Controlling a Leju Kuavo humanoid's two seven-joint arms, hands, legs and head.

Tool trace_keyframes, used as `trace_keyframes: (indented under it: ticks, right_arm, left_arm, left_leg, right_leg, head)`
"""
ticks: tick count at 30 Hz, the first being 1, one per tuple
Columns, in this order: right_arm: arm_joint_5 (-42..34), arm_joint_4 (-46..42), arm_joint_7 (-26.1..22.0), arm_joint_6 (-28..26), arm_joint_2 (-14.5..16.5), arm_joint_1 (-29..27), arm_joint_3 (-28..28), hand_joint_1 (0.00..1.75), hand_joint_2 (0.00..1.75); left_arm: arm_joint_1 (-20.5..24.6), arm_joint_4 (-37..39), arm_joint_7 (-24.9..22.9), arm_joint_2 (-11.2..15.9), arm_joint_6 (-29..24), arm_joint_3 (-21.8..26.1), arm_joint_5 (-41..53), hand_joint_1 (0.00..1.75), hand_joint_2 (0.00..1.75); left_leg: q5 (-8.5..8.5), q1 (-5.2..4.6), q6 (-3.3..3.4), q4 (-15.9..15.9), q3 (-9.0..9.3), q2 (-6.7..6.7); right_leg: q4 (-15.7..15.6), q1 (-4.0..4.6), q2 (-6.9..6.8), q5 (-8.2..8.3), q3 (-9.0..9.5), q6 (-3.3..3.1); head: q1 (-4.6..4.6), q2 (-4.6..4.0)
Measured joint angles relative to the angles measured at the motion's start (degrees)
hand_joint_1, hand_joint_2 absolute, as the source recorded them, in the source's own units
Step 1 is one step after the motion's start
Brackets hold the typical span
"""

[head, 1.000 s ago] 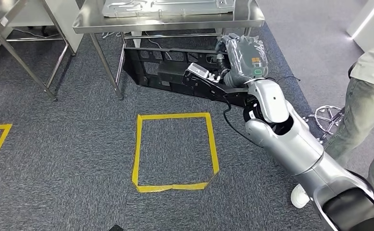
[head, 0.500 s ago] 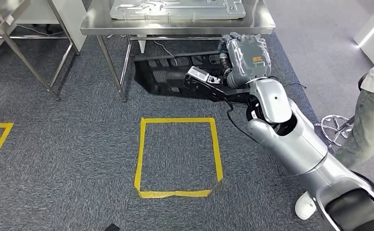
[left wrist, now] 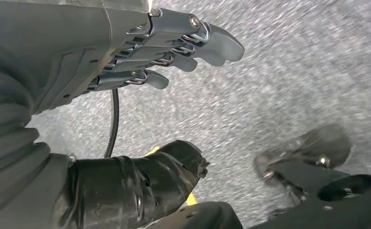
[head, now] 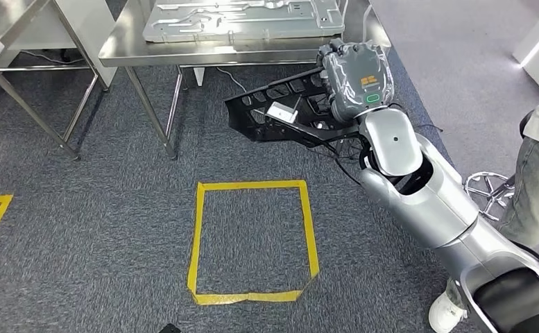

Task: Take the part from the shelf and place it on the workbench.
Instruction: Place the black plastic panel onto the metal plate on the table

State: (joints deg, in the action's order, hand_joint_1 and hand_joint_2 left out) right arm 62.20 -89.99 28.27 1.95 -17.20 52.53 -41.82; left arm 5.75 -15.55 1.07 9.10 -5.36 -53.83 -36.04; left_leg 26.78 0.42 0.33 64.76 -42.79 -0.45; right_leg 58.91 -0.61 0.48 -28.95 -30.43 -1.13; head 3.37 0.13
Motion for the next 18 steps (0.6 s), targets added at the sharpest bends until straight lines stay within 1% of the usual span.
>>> trace_keyframes:
  ticks: [1,2,3,5,6,7,8,9,11,12,13,14,15,16,17,18]
  right_arm:
    - [0.1,0.0,0.0,0.1,0.0,0.0,0.0,1.75,1.75]
    - [0.2,0.0,0.0,0.1,0.0,0.1,-0.1,1.75,1.75]
    - [0.3,-0.1,0.0,0.1,0.0,0.1,-0.1,1.75,1.75]
    - [0.4,-0.3,0.0,0.1,0.0,0.3,-0.2,1.75,1.75]
    - [0.4,-0.4,0.0,0.1,-0.1,0.3,-0.2,1.75,1.75]
    - [0.4,-0.5,0.0,0.1,-0.1,0.4,-0.2,1.75,1.75]
    - [0.5,-0.5,-0.1,0.1,-0.1,0.5,-0.3,1.75,1.75]
    - [0.5,-0.5,-0.1,0.2,-0.2,0.6,-0.3,1.75,1.75]
    - [0.7,-0.5,-0.3,0.5,-0.3,0.4,-0.5,1.75,1.75]
    - [0.7,-0.5,-0.4,0.8,-0.3,0.2,-0.5,1.75,1.75]
    - [0.8,-0.5,-0.6,1.0,-0.3,0.0,-0.6,1.75,1.75]
    - [1.0,-0.5,-0.8,1.2,-0.4,-0.1,-0.7,1.75,1.75]
    - [1.1,-0.5,-1.1,1.3,-0.5,-0.1,-0.8,1.75,1.75]
    - [1.3,-0.5,-1.4,1.4,-0.6,-0.1,-0.8,1.75,1.75]
    - [1.4,-0.5,-1.7,1.6,-0.7,-0.1,-0.9,1.75,1.75]
    - [1.5,-0.5,-2.0,1.7,-0.7,0.0,-1.0,1.75,1.75]
  left_arm:
    - [0.0,0.0,0.0,0.1,0.0,0.0,0.0,0.0,1.75]
    - [0.0,0.0,0.0,0.2,0.0,-0.1,0.0,0.0,1.75]
    - [-0.1,0.0,0.0,0.3,0.1,-0.1,0.0,0.0,1.75]
    - [0.0,0.0,0.0,0.4,0.1,-0.1,0.0,0.0,1.75]
    - [0.0,0.0,0.0,0.4,0.1,-0.1,0.0,0.0,1.75]
    - [0.0,0.0,0.0,0.4,0.1,-0.1,0.0,0.0,1.75]
    - [0.1,0.0,0.0,0.4,0.1,-0.2,0.0,0.0,1.75]
    - [0.2,0.0,0.0,0.4,0.1,-0.2,0.0,0.0,1.75]
    - [0.3,0.0,0.0,0.4,0.1,-0.3,0.0,0.0,1.75]
    - [0.2,0.0,0.0,0.4,0.1,-0.3,0.0,0.0,1.75]
    - [0.1,0.0,0.0,0.4,0.1,-0.3,0.0,0.0,1.75]
    - [0.1,0.0,0.0,0.4,0.1,-0.3,0.0,0.0,1.75]
    - [0.0,0.0,0.1,0.4,0.1,-0.3,0.0,0.0,1.75]
    - [0.1,0.0,0.1,0.4,0.1,-0.4,0.0,0.0,1.75]
    - [0.2,0.0,0.1,0.5,0.1,-0.4,0.1,0.0,1.75]
    - [0.3,0.0,0.2,0.5,0.1,-0.5,0.1,0.0,1.75]
  left_leg:
    - [-3.09,-0.24,0.38,-3.3,0.64,0.03]
    - [-5.44,-0.52,0.73,-5.5,1.21,0.04]
    - [-6.53,-0.72,1.07,-6.7,1.59,-0.01]
    - [-5.98,-0.77,1.72,-7.5,2.78,-0.05]
    - [-5.73,-0.7,2.05,-8.0,3.56,-0.08]
    - [-5.45,-0.63,2.35,-8.3,4.33,-0.09]
    - [-5.1,-0.58,2.59,-8.6,5.05,-0.12]
    - [-4.61,-0.61,2.74,-8.7,5.65,-0.13]
    - [-3.41,-0.59,2.86,-8.7,6.94,-0.17]
    - [-2.71,-0.58,2.81,-8.7,7.76,-0.24]
    - [-1.95,-0.55,2.74,-8.6,8.69,-0.35]
    - [-1.09,-0.5,2.62,-8.4,9.7,-0.46]
    - [-0.16,-0.45,2.44,-8.2,10.61,-0.55]
    - [0.8,-0.47,2.18,-7.7,11.4,-0.63]
    - [1.65,-0.46,1.85,-7.4,11.77,-0.72]
    - [2.34,-0.47,1.43,-7.1,12.03,-0.78]
  right_leg:
    - [-0.1,0.04,0.07,-0.63,0.63,0.2]
    - [-0.4,0.05,0.16,-1.12,1.06,0.46]
    - [-0.5,0.07,0.25,-1.26,1.38,0.79]
    - [-0.5,0.04,0.3,-1.01,1.81,1.41]
    - [0.5,0.01,0.24,-0.74,1.64,1.61]
    - [2.0,-0.02,0.19,-0.67,0.98,1.72]
    - [4.8,-0.05,0.15,-1.07,-0.7,1.79]
    - [8.1,-0.03,0.12,-1.96,-2.87,1.87]
    - [13.9,-0.03,0.12,-5.33,-7.75,2.08]
    - [14.8,-0.09,0.12,-6.78,-9.3,2.23]
    - [14.1,-0.2,0.11,-7.27,-10.14,2.41]
    - [11.8,-0.35,0.09,-6.09,-10.26,2.59]
    - [8.4,-0.53,0.08,-2.96,-9.93,2.77]
    - [4.9,-0.67,0.02,0.98,-9.59,2.84]
    - [2.4,-0.64,-0.04,4.18,-9.16,2.67]
    - [0.9,-0.52,-0.03,6.38,-8.97,2.36]
  head:
    - [-0.02,0.0]
    - [-0.03,0.0]
    - [-0.03,0.0]
    - [-0.03,0.0]
    - [-0.08,0.0]
    - [-0.13,0.0]
    - [-0.18,0.0]
    - [-0.24,0.0]
    - [-0.26,0.0]
    - [-0.26,0.0]
    - [-0.27,0.0]
    - [-0.28,0.0]
    - [-0.28,0.0]
    - [-0.37,0.0]
    - [-0.43,0.0]
    - [-0.43,0.0]
